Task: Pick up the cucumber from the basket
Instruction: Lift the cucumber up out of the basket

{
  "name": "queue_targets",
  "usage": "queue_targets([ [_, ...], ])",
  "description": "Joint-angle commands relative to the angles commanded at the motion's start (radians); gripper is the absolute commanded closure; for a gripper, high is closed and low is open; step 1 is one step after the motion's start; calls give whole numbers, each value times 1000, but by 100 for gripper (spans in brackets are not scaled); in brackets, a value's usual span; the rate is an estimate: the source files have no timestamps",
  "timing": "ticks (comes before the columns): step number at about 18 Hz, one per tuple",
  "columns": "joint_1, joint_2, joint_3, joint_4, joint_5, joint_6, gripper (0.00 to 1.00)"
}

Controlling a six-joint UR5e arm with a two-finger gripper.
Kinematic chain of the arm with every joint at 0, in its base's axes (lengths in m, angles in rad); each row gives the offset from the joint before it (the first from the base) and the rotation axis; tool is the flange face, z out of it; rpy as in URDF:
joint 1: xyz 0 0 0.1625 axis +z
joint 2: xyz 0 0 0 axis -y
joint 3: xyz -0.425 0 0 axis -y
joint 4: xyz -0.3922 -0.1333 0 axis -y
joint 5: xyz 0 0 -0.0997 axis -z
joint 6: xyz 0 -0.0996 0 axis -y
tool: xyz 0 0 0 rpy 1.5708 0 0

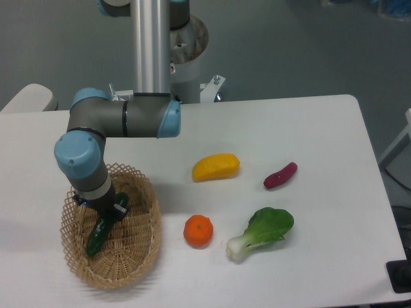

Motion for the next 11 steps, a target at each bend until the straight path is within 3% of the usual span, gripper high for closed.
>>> queue_targets([
  [3, 3, 14, 35, 0, 0, 11, 86],
  [7, 23, 28, 136, -21, 2, 74, 86],
  [11, 119, 37, 216, -63, 0, 162, 86],
])
